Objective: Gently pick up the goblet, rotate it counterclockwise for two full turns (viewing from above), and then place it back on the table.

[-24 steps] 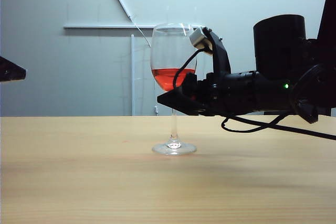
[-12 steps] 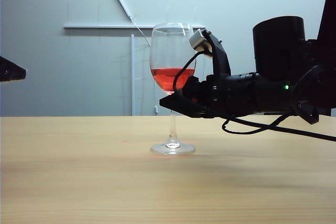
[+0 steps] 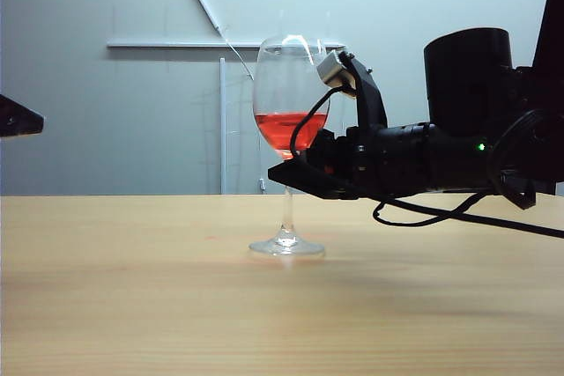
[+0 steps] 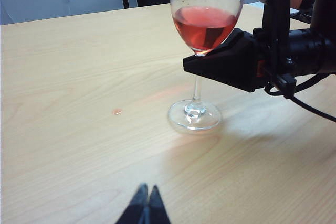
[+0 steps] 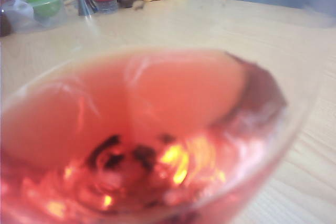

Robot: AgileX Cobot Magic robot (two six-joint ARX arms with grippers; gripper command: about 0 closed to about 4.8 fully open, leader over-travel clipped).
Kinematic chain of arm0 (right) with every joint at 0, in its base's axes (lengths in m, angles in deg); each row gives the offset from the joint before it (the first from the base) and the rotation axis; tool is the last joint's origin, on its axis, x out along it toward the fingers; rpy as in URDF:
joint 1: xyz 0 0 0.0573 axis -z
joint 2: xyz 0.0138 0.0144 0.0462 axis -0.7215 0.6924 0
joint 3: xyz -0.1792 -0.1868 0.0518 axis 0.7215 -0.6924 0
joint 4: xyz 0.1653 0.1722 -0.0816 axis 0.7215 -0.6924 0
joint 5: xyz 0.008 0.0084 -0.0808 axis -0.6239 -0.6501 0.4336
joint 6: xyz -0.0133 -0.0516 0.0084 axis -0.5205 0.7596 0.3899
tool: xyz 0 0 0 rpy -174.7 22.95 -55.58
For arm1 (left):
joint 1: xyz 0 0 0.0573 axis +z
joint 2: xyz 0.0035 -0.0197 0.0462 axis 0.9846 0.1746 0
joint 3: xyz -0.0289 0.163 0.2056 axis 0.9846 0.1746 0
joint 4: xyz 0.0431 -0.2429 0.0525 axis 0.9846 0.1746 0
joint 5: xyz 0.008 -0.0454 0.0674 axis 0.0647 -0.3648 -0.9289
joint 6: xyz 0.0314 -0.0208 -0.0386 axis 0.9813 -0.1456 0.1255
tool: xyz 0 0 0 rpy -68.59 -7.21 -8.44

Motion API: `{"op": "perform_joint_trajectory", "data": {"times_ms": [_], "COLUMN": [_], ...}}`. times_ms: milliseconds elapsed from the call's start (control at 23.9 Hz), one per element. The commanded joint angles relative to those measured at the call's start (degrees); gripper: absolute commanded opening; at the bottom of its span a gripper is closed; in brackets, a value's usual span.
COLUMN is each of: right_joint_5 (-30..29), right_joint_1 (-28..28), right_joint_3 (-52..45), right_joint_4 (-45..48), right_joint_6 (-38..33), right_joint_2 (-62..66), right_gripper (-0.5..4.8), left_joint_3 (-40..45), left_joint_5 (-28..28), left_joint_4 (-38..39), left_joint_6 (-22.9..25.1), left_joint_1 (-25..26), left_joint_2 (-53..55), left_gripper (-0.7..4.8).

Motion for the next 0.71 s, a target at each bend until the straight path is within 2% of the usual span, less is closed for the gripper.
{"op": "perform_joint_trajectory", "data": {"times_ms": [42,167,292,376,543,710], "right_joint_5": [0.8,1.1,1.2,2.6,6.0,7.6], "right_joint_1": [-0.2,-0.2,-0.2,-0.2,-0.2,-0.2], "right_joint_3": [0.2,0.2,0.3,0.7,4.4,7.8], "right_joint_4": [4.2,4.5,3.6,-2.6,-24.2,-34.8], "right_joint_6": [2.2,0.4,-6.0,-8.5,-8.9,-9.2], "right_joint_2": [-0.6,-1.4,-3.8,-7.1,-14.4,-17.1], "right_gripper": [-0.06,-0.06,-0.06,-0.06,-0.06,-0.06], "left_joint_3": [-0.2,-0.2,-0.2,-0.2,-0.2,-0.2], "left_joint_5": [0.1,0.1,0.1,0.1,0.1,0.1], "left_joint_4": [-0.7,-0.7,-0.7,-0.7,-0.7,-0.7], "left_joint_6": [0.4,0.4,0.4,0.4,0.4,0.4], "left_joint_1": [0.0,0.0,0.0,0.0,0.0,0.0], "left_joint_2": [0.0,0.0,0.0,0.0,0.0,-0.1], "left_gripper": [-0.05,-0.05,-0.05,-0.05,-0.05,-0.05]}}
